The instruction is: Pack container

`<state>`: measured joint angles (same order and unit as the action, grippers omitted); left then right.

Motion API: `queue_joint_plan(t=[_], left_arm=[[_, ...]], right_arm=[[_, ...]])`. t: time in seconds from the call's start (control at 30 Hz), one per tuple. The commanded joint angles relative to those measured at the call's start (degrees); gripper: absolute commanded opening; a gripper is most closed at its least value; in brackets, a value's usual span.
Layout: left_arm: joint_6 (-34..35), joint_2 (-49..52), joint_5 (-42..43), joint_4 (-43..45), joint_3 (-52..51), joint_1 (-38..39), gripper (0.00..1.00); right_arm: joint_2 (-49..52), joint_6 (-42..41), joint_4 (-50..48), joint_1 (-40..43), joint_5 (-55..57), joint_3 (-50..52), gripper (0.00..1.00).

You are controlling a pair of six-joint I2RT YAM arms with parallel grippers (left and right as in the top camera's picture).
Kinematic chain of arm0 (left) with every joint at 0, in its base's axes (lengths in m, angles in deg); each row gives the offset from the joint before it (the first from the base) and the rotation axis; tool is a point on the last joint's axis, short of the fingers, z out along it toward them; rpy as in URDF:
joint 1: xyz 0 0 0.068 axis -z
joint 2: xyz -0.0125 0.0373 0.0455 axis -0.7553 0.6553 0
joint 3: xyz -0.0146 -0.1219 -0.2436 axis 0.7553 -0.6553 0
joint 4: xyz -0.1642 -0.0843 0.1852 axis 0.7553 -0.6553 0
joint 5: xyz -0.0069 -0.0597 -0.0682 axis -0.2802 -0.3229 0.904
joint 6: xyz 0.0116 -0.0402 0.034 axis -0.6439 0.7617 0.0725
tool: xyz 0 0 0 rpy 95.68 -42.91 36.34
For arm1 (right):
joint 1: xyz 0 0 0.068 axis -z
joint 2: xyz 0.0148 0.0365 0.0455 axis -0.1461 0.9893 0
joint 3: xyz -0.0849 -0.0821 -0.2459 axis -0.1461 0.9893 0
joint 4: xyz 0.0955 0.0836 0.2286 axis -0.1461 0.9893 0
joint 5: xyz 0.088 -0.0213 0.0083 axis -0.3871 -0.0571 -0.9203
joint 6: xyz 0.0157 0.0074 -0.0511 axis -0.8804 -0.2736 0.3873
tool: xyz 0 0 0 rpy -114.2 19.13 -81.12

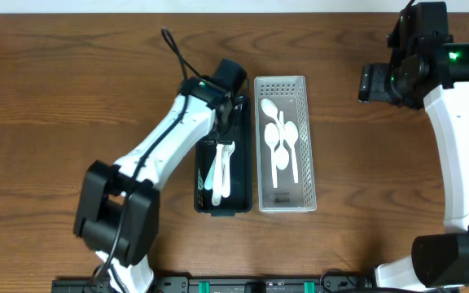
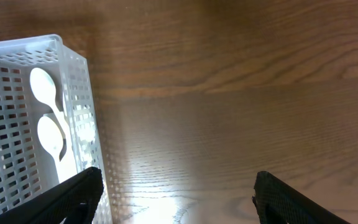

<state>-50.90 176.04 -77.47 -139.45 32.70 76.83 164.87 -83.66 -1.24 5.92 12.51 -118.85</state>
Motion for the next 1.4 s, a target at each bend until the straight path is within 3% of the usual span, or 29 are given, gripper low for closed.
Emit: queue_joint_plan(t=[0.0, 0.03, 0.23, 0.33, 0.43, 0.5, 0.63, 0.93, 1.1, 1.17, 1.37], left_arm=[[0.7, 1.1, -0.2, -0.3, 0.2, 0.0, 0.17], [0.7, 1.1, -0.2, -0.3, 0.2, 0.0, 0.24], [-6.9, -0.6, -0.5, 0.5, 1.1, -0.1, 0.42], [-11.3, -3.3, -3.9, 0.2, 3.1, -0.2, 0.64], [-12.5, -7.5, -9.2, 0.2, 4.9, -1.4, 0.77], [-12.5, -10.4, -11.0, 0.8, 4.9, -3.2, 0.97], [-12.5, -14.8, -11.3, 1.0, 4.9, -9.7, 0.98], [-13.7, -15.5, -12.2, 2.5, 4.9, -22.0, 0.98], [-15.3, -16.1, -12.5, -1.8, 4.9, -26.9, 0.98], [-12.9, -17.4, -12.4, -2.6, 4.4, -28.3, 0.98], [-12.8, -27.2, -12.0, -0.8, -2.1, -28.0, 0.98]], right_arm=[[0.5, 0.9, 0.1, -0.2, 0.2, 0.4, 0.81], [0.5, 0.9, 0.1, -0.2, 0.2, 0.4, 0.82], [0.5, 0.9, -0.2, -0.2, 0.2, 0.4, 0.81], [0.5, 1.6, -1.6, -0.2, 0.2, 0.4, 0.81], [0.5, 4.8, -5.1, -1.0, 0.2, 0.4, 0.83], [0.5, 7.4, -8.8, -2.3, 0.2, 0.4, 0.86], [0.8, 9.0, -17.6, -5.7, 0.1, 0.4, 0.99], [1.9, 9.2, -32.0, -8.6, -0.8, 0.3, 0.99], [1.8, 11.1, -27.2, -8.4, 0.3, 0.3, 0.99], [1.3, 10.1, -25.4, -8.1, 0.3, 0.4, 0.99], [-2.1, 9.1, -17.7, -7.9, 0.2, 1.9, 0.99]])
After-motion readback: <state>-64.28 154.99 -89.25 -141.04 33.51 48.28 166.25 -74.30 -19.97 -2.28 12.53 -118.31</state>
